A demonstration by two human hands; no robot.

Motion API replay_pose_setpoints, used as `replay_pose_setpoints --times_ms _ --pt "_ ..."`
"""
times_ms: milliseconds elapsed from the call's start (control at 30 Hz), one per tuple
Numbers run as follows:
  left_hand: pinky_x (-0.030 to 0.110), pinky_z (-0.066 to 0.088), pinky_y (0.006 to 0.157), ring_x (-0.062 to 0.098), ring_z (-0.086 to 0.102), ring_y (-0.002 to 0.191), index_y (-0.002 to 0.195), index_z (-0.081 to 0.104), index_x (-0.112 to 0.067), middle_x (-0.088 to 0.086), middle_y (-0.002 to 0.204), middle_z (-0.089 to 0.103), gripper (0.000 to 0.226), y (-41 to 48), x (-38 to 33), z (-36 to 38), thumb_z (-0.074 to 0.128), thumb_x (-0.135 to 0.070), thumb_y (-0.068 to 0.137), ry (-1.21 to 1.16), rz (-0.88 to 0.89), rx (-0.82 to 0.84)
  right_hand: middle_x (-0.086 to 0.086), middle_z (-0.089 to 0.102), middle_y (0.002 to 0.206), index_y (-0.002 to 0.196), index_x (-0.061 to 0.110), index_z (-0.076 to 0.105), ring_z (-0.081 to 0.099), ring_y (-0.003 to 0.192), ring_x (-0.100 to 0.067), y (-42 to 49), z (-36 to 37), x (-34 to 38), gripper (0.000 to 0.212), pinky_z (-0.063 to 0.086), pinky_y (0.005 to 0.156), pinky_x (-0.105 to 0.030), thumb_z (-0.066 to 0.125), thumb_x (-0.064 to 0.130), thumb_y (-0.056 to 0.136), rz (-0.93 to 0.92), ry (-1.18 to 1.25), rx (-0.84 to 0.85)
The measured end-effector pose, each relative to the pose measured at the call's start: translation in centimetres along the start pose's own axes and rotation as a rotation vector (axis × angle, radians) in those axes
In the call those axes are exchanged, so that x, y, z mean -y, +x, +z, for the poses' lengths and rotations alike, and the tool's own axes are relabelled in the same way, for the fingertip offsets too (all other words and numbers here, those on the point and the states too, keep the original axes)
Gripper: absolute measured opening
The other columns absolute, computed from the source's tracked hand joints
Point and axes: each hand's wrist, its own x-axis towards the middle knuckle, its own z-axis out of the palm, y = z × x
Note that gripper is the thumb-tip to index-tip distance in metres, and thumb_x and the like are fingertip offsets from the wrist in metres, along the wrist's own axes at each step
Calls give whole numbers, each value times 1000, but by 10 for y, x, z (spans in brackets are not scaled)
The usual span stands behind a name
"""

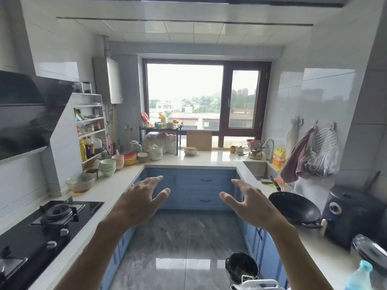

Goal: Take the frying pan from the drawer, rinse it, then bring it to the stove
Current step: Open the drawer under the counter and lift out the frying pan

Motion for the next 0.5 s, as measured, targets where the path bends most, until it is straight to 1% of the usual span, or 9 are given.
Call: replay_pose_setpoints --times_ms 67,200,300,400,433,500 --pt "48 38 127 22 47 158 171 32 -31 -5 179 37 71 22 12 2 36 -67 110 -20 -10 -9 1 40 175 168 22 37 41 160 -22 23 9 2 90 40 127 -47 57 74 98 16 12 0" --pt "47 36 127 23 43 160 172 33 -29 -5 179 37 70 77 37 4 37 -64 111 -14 12 2 0 39 176 169 21 37 40 160 -23 78 29 8 90 40 128 -48 57 74 98 28 -12 -20" --pt "47 35 128 23 42 161 171 33 -30 -4 179 38 70 116 58 2 38 -64 111 -12 22 18 0 40 175 169 22 36 42 160 -23 116 41 14 97 41 127 -50 52 82 94 40 -16 -36" --pt "46 35 128 23 40 162 171 34 -29 -3 179 37 70 145 73 -2 39 -63 111 -12 36 7 2 42 174 168 24 38 44 158 -22 141 50 22 113 42 126 -51 42 94 80 63 -10 -57" --pt "46 35 128 23 40 162 171 34 -28 -3 179 36 70 152 78 -2 39 -63 111 -12 41 5 2 42 174 168 24 38 45 157 -22 150 54 23 115 43 125 -51 40 95 78 71 -7 -60" --pt "46 35 128 23 41 161 171 33 -29 -4 179 36 70 164 87 2 38 -64 111 -16 46 11 1 45 173 167 24 39 48 154 -22 165 62 23 107 45 123 -51 45 91 84 86 4 -53"
